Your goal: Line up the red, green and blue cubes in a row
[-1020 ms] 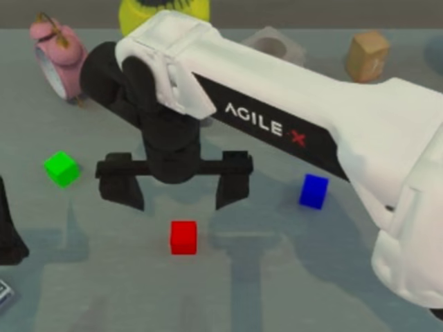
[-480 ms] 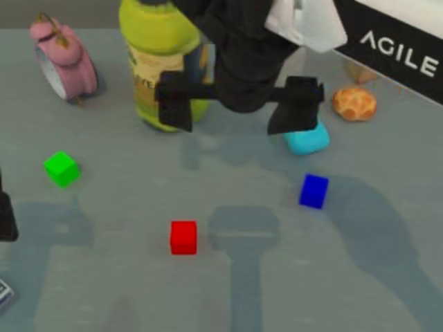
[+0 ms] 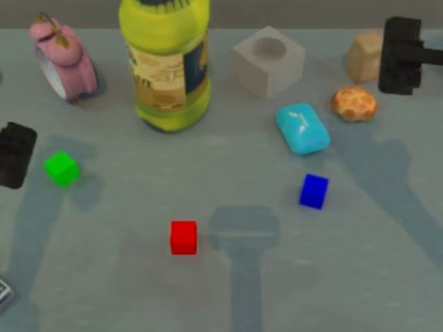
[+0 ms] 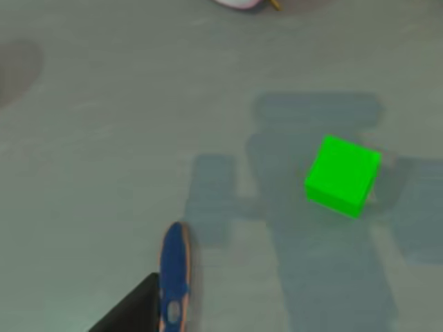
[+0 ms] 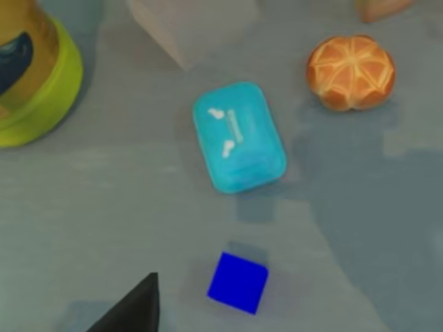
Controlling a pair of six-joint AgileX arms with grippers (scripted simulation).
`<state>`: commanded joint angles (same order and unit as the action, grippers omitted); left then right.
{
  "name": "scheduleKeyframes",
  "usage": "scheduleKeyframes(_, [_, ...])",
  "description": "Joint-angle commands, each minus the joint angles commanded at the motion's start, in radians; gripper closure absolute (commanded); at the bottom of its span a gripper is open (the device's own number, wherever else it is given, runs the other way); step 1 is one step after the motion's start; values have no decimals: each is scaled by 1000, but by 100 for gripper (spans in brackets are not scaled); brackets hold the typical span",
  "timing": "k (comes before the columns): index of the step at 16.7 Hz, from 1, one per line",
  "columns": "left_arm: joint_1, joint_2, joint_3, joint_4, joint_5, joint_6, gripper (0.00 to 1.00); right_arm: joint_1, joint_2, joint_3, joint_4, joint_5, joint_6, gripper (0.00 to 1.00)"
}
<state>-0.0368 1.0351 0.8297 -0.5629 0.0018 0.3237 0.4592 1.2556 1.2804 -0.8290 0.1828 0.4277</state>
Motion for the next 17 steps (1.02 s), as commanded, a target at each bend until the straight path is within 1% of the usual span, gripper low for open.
scheduleKeyframes(2, [-6, 207, 146, -105, -2, 59, 0, -84, -230, -233, 116, -4, -84, 0])
scheduleKeyframes(4, [-12, 391, 279, -202, -3, 114, 0, -162, -446, -457, 232, -17, -163, 0])
scheduleKeyframes(6, [-18, 562, 410, -295, -4, 166, 0, -232, -640, -663, 347, -37, -232, 0])
scheduleKeyframes(9, [-25, 775, 587, -413, -4, 234, 0, -320, -880, -918, 516, -78, -317, 0])
scheduleKeyframes(12, [-30, 944, 733, -502, -3, 287, 0, -387, -1064, -1111, 668, -125, -378, 0])
scheduleKeyframes(14, [-33, 1026, 805, -543, -1, 312, 0, -421, -1162, -1202, 752, -154, -406, 0])
scheduleKeyframes(17, [-35, 1090, 867, -576, 0, 333, 0, -447, -1247, -1273, 822, -180, -426, 0])
